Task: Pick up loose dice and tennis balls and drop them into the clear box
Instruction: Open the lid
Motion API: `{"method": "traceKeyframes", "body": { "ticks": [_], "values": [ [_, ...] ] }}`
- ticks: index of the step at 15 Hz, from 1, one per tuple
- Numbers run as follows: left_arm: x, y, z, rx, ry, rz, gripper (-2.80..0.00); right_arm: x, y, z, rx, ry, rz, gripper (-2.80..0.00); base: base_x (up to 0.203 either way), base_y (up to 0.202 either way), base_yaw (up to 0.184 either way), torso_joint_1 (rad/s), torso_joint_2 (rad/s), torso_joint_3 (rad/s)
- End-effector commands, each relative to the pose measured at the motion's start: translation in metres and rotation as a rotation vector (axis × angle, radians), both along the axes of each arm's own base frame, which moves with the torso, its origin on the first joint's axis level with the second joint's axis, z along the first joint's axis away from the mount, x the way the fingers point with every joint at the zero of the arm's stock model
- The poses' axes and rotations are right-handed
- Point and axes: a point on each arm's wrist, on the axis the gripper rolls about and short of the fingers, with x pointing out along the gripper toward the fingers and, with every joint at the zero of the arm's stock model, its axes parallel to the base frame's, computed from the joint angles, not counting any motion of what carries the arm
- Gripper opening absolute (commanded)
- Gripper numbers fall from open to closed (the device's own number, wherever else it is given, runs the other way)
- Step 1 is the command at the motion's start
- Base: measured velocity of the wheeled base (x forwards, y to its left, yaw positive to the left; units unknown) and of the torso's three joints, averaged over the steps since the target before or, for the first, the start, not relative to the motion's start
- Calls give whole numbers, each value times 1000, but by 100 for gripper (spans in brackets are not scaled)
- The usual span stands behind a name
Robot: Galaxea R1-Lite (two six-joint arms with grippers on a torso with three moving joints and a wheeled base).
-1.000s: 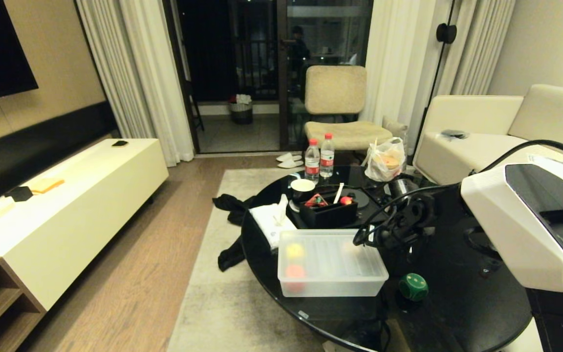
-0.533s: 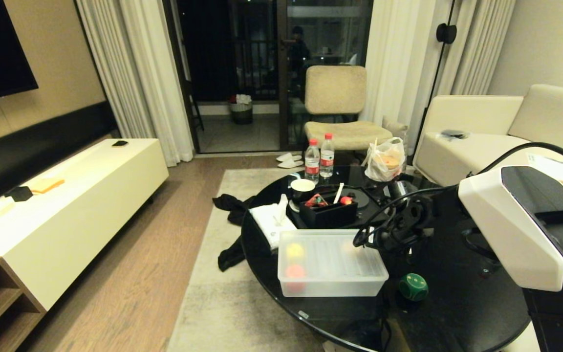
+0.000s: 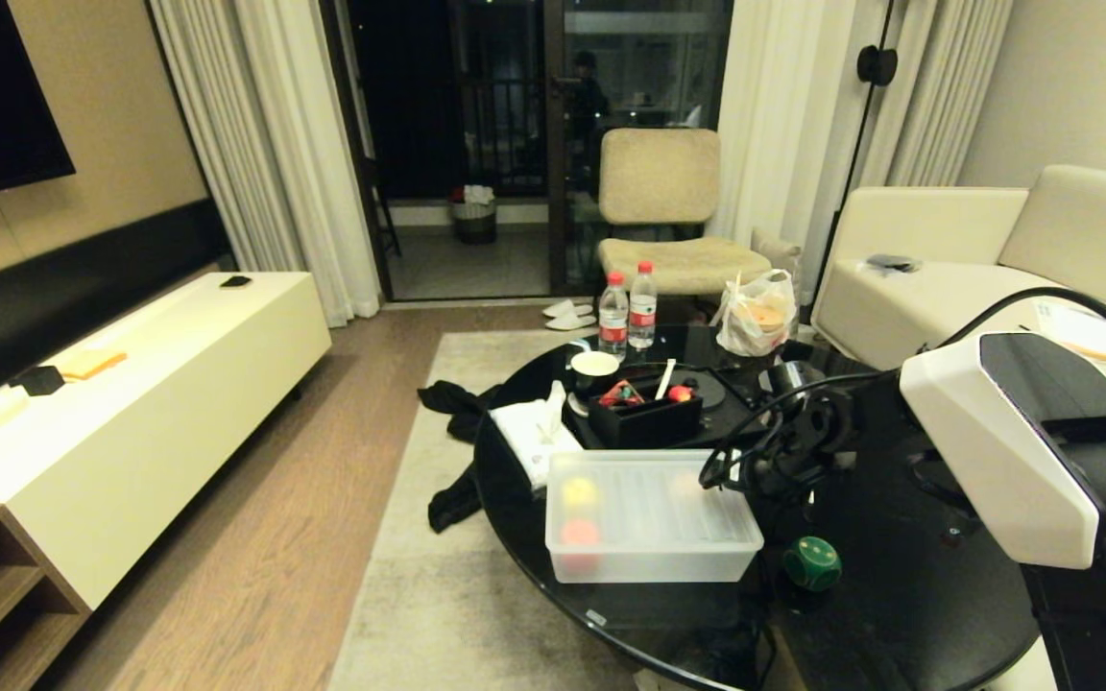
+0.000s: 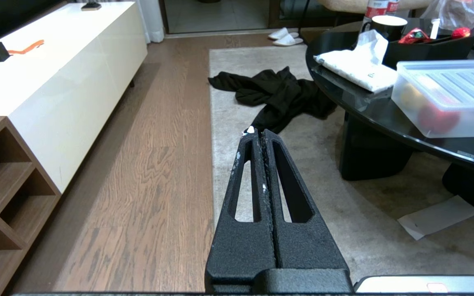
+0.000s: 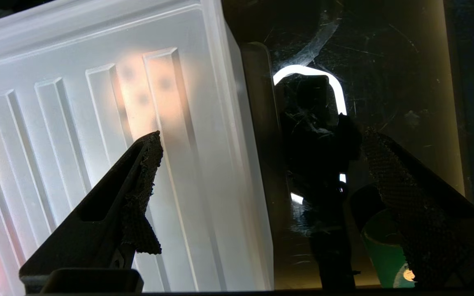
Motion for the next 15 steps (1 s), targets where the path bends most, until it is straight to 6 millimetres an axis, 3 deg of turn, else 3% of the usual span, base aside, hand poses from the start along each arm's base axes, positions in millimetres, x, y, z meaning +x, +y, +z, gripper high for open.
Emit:
{"method": "traceKeyframes", "body": {
  "ticks": [1, 7, 15],
  "values": [
    [0, 0, 0, 0, 1, 0, -280, 0, 0, -1, 2, 4, -1, 0, 0, 0, 0, 0, 0, 0],
    [0, 0, 0, 0, 1, 0, -280, 0, 0, -5, -9, 11, 11, 0, 0, 0, 0, 0, 0, 0],
    [0, 0, 0, 0, 1, 0, -280, -2, 1, 10, -73, -24, 17, 0, 0, 0, 0, 0, 0, 0]
  ]
}}
